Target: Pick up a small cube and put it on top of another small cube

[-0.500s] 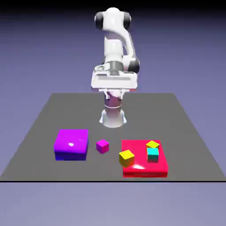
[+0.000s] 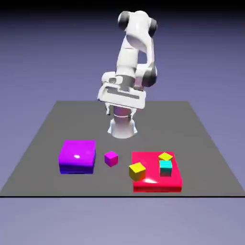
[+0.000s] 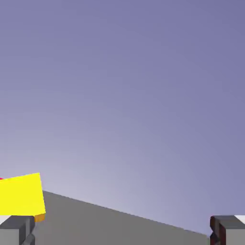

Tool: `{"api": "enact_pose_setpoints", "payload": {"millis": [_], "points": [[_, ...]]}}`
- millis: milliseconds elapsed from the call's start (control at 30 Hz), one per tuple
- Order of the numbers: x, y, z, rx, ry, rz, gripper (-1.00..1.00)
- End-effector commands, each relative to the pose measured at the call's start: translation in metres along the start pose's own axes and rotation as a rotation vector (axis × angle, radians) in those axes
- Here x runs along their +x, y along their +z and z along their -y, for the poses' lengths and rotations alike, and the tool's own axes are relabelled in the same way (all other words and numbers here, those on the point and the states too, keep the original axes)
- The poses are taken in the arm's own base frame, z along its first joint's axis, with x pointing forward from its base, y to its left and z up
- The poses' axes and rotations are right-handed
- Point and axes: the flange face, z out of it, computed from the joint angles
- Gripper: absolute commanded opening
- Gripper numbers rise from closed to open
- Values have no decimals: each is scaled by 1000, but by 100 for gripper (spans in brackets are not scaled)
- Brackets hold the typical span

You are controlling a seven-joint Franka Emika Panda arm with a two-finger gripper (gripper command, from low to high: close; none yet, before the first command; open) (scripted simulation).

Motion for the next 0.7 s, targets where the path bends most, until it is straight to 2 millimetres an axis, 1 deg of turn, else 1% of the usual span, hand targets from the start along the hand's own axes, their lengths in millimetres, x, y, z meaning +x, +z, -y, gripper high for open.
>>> {"api": "enact_pose_setpoints", "payload": {"millis": [0,333,500,667], "points": [[-3,4,-1,-15,-19,14,0],[-36,55,-19,-134,-197,199,0],[-58,84,-33,-164,-273,316,0],[-85,113,-49,-169,-336,445,0]]}}
